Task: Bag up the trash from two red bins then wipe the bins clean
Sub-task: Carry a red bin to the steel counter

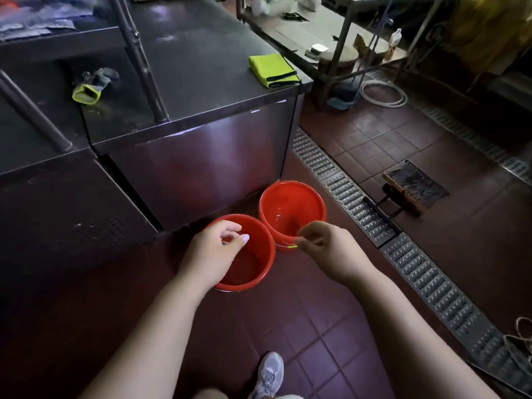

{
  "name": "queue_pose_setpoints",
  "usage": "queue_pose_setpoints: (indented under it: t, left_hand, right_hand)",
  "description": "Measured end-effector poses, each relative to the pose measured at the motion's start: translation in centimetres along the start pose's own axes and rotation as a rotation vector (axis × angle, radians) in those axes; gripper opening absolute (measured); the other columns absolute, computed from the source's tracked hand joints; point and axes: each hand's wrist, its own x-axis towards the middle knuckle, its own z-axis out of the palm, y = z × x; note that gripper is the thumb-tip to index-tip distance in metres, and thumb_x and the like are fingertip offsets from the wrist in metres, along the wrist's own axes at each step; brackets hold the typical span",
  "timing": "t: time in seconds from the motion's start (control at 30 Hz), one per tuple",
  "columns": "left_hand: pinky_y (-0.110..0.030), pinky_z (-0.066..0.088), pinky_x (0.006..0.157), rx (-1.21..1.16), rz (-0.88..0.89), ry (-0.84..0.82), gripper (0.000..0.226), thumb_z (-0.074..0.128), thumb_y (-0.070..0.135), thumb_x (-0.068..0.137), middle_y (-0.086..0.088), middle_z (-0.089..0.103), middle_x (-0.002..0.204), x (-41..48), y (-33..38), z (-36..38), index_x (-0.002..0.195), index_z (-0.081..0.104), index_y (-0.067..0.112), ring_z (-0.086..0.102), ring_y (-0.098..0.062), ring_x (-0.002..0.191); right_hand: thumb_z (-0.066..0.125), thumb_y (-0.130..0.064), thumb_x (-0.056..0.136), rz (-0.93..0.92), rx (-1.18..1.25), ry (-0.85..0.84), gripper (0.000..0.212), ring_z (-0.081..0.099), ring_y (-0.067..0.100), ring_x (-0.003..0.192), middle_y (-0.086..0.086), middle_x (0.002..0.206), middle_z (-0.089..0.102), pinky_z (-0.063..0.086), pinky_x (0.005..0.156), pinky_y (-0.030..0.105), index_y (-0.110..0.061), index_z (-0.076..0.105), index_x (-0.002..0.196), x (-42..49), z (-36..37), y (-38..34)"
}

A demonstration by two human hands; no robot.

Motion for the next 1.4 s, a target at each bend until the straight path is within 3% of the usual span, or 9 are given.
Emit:
queue_pose_setpoints:
  t: [0.13, 0.3, 0.4, 0.63, 0.87, 1.2, 1.4]
  left_hand:
    - [-0.016, 0.040, 0.072, 0.013, -0.072, 0.024, 0.017, 0.068, 0.031, 0.084, 0.017, 0.064, 0.093, 3.1, -1.0, 1.1, 0.100, 0.065, 0.030, 0.060, -0.003, 0.089]
    - [-0.022, 0.044, 0.081, 0.002, -0.184, 0.043, 0.016, 0.069, 0.029, 0.082, 0.014, 0.066, 0.094, 6.8, -4.1, 2.0, 0.098, 0.067, 0.029, 0.060, -0.005, 0.091]
    - [-0.021, 0.040, 0.079, 0.004, -0.243, 0.048, 0.014, 0.069, 0.026, 0.083, 0.012, 0.065, 0.093, 9.4, -5.9, 2.3, 0.097, 0.067, 0.027, 0.059, -0.007, 0.090]
    - [-0.021, 0.041, 0.079, -0.007, -0.414, -0.015, 0.015, 0.069, 0.028, 0.083, 0.008, 0.066, 0.095, 16.9, -10.8, 3.4, 0.097, 0.067, 0.025, 0.060, -0.009, 0.092]
    - [-0.021, 0.041, 0.078, 0.001, -0.525, -0.028, 0.012, 0.068, 0.029, 0.085, 0.010, 0.064, 0.092, 22.7, -15.2, 4.0, 0.096, 0.064, 0.026, 0.059, -0.005, 0.089]
    - [-0.025, 0.043, 0.081, 0.040, -0.637, -0.042, 0.022, 0.061, 0.034, 0.089, 0.016, 0.057, 0.097, 29.6, -24.3, 8.2, 0.110, 0.062, 0.030, 0.056, -0.006, 0.095]
    - [-0.023, 0.041, 0.081, 0.063, -0.652, -0.013, 0.031, 0.063, 0.033, 0.088, 0.012, 0.058, 0.109, 33.1, -31.5, 12.9, 0.118, 0.057, 0.029, 0.056, -0.008, 0.101]
  right_hand:
    - [0.067, -0.036, 0.086, -0.026, 0.013, -0.025, 0.022, 0.062, 0.013, 0.088, -0.005, 0.094, 0.069, 0.049, 0.079, 0.029, -0.019, 0.069, 0.099, 5.3, -0.2, 1.3]
    - [0.066, -0.037, 0.087, -0.032, -0.015, -0.185, 0.020, 0.063, 0.013, 0.089, -0.006, 0.095, 0.069, 0.045, 0.073, 0.025, -0.020, 0.068, 0.099, 10.9, 2.5, 2.0]
    - [0.067, -0.037, 0.086, -0.036, -0.023, -0.259, 0.021, 0.061, 0.012, 0.088, -0.006, 0.095, 0.068, 0.039, 0.071, 0.021, -0.020, 0.068, 0.099, 14.3, 4.5, 1.9]
    - [0.065, -0.033, 0.088, 0.026, -0.102, -0.465, 0.019, 0.063, 0.021, 0.089, 0.001, 0.093, 0.070, 0.051, 0.080, 0.033, -0.018, 0.067, 0.099, 22.8, 8.9, 1.7]
    - [0.062, -0.032, 0.089, 0.071, -0.160, -0.605, 0.023, 0.063, 0.023, 0.096, 0.003, 0.102, 0.070, 0.049, 0.082, 0.032, -0.017, 0.065, 0.107, 30.1, 14.2, 3.2]
    - [0.058, -0.036, 0.091, 0.018, -0.293, -0.686, 0.031, 0.060, 0.027, 0.107, 0.004, 0.116, 0.066, 0.048, 0.092, 0.040, -0.020, 0.060, 0.118, 41.3, 25.7, 8.1]
    - [0.059, -0.033, 0.092, -0.123, -0.425, -0.621, 0.051, 0.046, 0.032, 0.122, 0.012, 0.131, 0.050, 0.039, 0.099, 0.038, -0.013, 0.043, 0.136, 46.1, 33.3, 13.0]
